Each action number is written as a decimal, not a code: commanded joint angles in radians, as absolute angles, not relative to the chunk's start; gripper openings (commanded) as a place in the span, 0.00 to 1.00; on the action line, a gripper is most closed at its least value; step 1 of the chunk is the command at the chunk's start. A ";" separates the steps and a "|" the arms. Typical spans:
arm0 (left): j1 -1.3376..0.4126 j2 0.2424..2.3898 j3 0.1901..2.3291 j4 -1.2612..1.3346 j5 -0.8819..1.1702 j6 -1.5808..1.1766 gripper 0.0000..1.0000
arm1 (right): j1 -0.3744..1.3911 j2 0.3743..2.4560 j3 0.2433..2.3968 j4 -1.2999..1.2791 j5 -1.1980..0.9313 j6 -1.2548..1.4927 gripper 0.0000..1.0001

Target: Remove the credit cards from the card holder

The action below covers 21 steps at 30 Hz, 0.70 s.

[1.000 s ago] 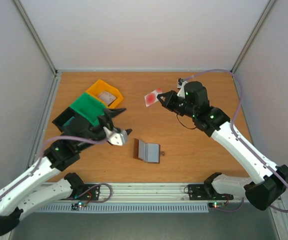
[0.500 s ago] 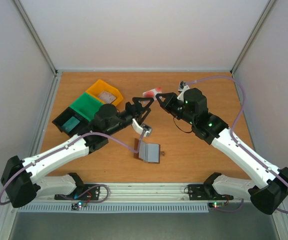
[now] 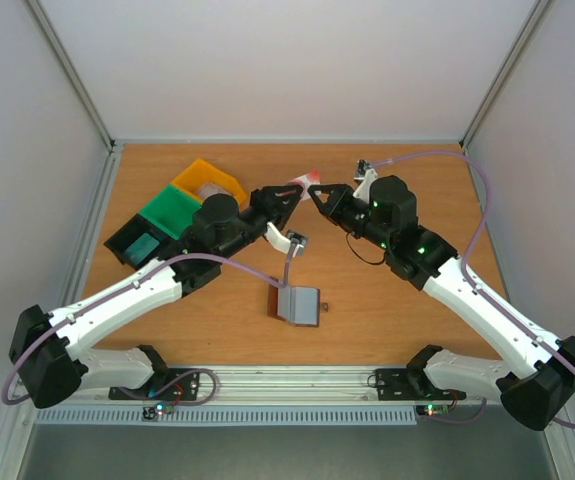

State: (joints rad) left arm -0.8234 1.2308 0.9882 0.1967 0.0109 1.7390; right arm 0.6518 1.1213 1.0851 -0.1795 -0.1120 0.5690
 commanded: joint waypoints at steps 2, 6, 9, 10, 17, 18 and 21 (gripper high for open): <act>-0.804 1.232 1.004 0.192 0.007 1.747 0.09 | 0.660 1.142 1.095 -0.115 -0.190 0.575 0.01; -0.799 1.205 0.978 0.182 0.003 1.715 0.00 | 0.660 1.160 1.099 -0.118 -0.217 0.574 0.01; -0.797 1.183 0.960 0.176 -0.009 1.686 0.00 | 0.660 1.172 1.112 -0.132 -0.236 0.556 0.01; -0.796 1.176 0.961 0.154 -0.026 1.665 0.00 | 0.660 1.173 1.116 -0.139 -0.235 0.549 0.01; -0.836 1.100 0.888 0.086 -0.013 1.624 0.41 | 0.659 1.160 1.098 -0.108 -0.175 0.598 0.01; -0.854 1.094 0.880 0.077 -0.025 1.619 0.54 | 0.660 1.162 1.100 -0.096 -0.177 0.604 0.01; -0.870 1.102 0.855 0.116 -0.046 1.628 0.72 | 0.662 1.165 1.105 -0.065 -0.187 0.608 0.01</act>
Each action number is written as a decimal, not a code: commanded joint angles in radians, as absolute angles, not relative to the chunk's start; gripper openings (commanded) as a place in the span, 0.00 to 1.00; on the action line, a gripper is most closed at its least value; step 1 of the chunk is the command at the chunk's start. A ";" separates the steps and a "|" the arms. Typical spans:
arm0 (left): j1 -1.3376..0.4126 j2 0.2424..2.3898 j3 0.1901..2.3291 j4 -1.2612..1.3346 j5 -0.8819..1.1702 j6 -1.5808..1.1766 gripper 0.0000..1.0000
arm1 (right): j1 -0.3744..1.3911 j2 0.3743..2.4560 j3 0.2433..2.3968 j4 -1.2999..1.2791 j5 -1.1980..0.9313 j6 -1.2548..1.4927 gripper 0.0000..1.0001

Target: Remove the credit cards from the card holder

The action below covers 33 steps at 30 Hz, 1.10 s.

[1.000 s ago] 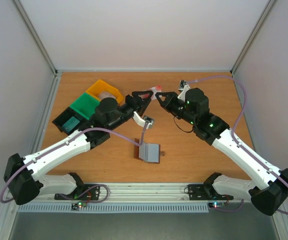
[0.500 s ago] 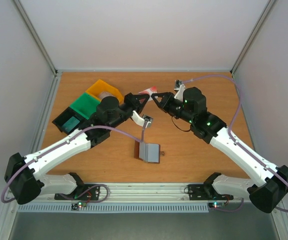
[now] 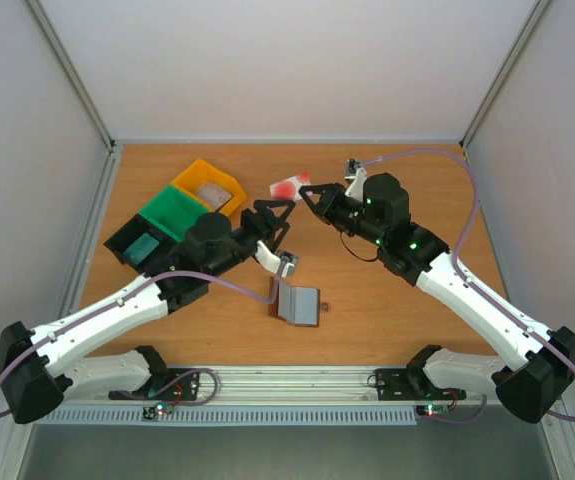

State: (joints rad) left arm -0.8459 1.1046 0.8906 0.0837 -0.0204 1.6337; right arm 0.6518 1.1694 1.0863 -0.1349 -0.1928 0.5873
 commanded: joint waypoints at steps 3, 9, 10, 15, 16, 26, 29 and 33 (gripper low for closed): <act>-0.857 1.136 0.865 0.209 -0.067 1.691 0.80 | 0.665 1.158 1.111 -0.085 -0.179 0.595 0.01; -0.802 1.170 0.932 0.254 -0.027 1.847 0.80 | 0.686 1.140 1.101 -0.083 -0.164 0.584 0.01; -0.791 1.175 0.939 0.252 -0.027 1.861 0.79 | 0.688 1.138 1.098 -0.081 -0.161 0.583 0.01; -0.785 1.191 0.956 0.208 -0.050 1.879 0.64 | 0.696 1.132 1.084 -0.065 -0.155 0.595 0.01; -0.785 1.193 0.958 0.210 -0.051 1.878 0.58 | 0.697 1.131 1.083 -0.065 -0.154 0.595 0.01; -0.782 1.167 0.925 0.223 -0.029 1.857 0.00 | 0.698 1.142 1.097 -0.090 -0.156 0.577 0.01; -0.782 1.141 0.928 0.194 -0.045 1.794 0.00 | 0.697 1.139 1.131 -0.120 -0.183 0.462 0.15; -0.782 1.097 1.053 -0.076 -0.064 1.427 0.00 | 0.652 1.115 1.212 -0.247 -0.274 0.220 0.68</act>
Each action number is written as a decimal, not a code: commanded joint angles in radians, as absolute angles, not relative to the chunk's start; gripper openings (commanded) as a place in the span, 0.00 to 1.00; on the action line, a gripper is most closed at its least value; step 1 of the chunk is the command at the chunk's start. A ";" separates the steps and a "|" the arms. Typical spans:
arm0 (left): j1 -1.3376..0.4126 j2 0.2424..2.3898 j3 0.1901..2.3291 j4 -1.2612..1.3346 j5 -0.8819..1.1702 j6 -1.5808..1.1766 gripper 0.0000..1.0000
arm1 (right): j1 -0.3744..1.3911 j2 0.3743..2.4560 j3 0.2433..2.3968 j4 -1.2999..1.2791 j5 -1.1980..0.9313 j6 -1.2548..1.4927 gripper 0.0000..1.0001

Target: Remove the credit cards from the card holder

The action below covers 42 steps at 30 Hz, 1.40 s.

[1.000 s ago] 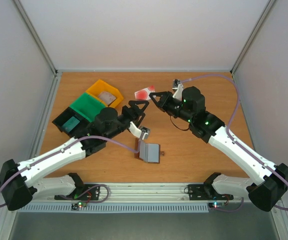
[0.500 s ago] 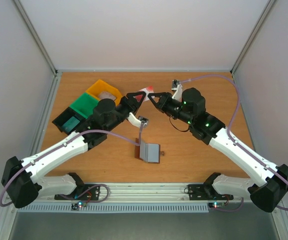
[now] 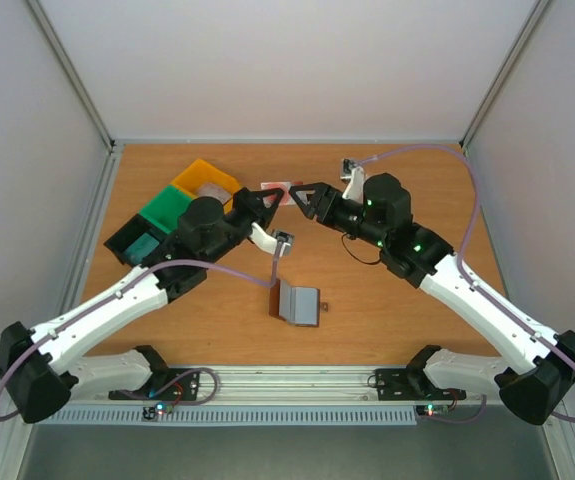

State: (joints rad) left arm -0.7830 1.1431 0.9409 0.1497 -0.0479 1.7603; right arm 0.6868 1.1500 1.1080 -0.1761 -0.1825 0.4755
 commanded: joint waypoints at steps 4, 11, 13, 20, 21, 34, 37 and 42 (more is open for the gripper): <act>-0.753 1.072 1.225 -0.417 0.089 0.752 0.00 | 0.598 1.057 1.234 -0.294 -0.604 -0.097 0.88; -0.650 0.990 1.186 -0.239 0.608 -0.155 0.00 | 0.597 0.931 1.110 -0.159 -0.820 -0.254 0.97; -0.643 0.971 1.129 -0.055 0.717 -0.330 0.00 | 0.596 0.913 1.071 -0.039 -0.851 -0.194 0.97; -0.644 0.971 1.095 0.139 0.824 -0.493 0.00 | 0.613 0.952 1.052 0.216 -0.869 -0.032 0.85; -0.644 0.972 1.096 0.140 0.834 -0.489 0.00 | 0.615 0.951 1.048 0.229 -0.855 -0.027 0.85; -0.654 0.975 1.069 0.163 0.882 -0.488 0.00 | 0.615 1.032 1.074 0.346 -0.936 0.071 0.09; -0.652 0.975 1.062 0.135 0.866 -0.497 0.00 | 0.615 1.015 1.068 0.302 -0.932 0.033 0.01; -0.642 0.959 1.059 -0.035 0.862 -0.437 0.32 | 0.614 0.968 1.123 -0.089 -0.865 -0.232 0.01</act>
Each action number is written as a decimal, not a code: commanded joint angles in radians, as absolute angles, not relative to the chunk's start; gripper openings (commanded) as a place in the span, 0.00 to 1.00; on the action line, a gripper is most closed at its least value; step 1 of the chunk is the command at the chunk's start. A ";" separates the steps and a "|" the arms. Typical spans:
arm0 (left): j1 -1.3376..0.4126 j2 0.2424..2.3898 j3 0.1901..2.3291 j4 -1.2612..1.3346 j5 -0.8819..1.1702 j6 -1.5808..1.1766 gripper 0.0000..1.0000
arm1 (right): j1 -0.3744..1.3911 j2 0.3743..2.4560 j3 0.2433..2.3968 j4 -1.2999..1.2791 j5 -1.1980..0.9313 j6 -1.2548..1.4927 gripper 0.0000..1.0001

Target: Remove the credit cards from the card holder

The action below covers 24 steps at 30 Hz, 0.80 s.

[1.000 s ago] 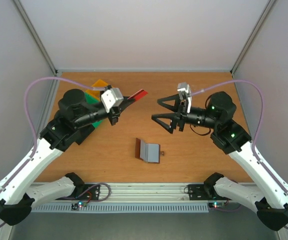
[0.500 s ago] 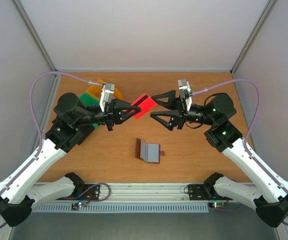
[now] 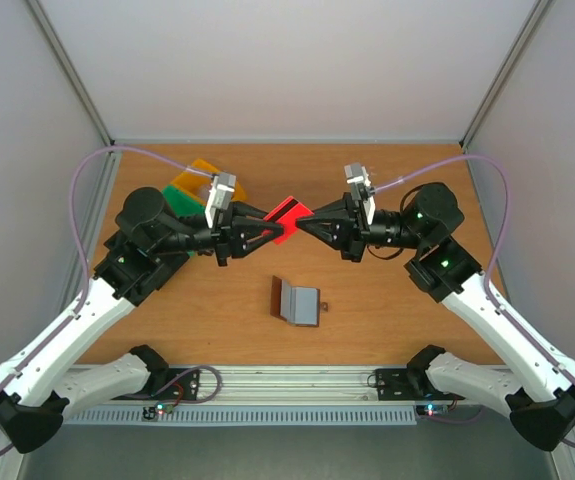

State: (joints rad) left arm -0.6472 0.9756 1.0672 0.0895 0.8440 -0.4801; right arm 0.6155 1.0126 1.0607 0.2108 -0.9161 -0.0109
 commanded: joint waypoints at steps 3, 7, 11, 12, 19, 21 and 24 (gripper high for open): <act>-0.633 0.940 1.086 -0.273 0.861 -0.252 0.63 | 0.615 0.994 1.241 -0.500 -0.793 -0.471 0.01; -0.632 0.952 1.133 -0.496 0.790 0.014 0.57 | 0.618 1.050 1.348 -0.815 -0.822 -0.591 0.01; -0.632 0.966 1.112 -0.462 0.849 0.023 0.55 | 0.666 1.107 1.417 -0.963 -0.791 -0.665 0.01; -0.631 0.968 1.108 -0.445 0.887 0.015 0.55 | 0.679 1.117 1.428 -0.985 -0.763 -0.676 0.01; -0.634 0.971 1.046 -0.303 0.962 -0.100 0.42 | 0.690 1.122 1.431 -0.909 -0.800 -0.649 0.01; -0.641 0.971 1.033 -0.289 0.968 -0.113 0.42 | 0.690 1.120 1.426 -0.879 -0.796 -0.639 0.01; -0.653 0.973 1.022 -0.283 0.951 -0.121 0.41 | 0.692 1.126 1.427 -0.852 -0.815 -0.629 0.01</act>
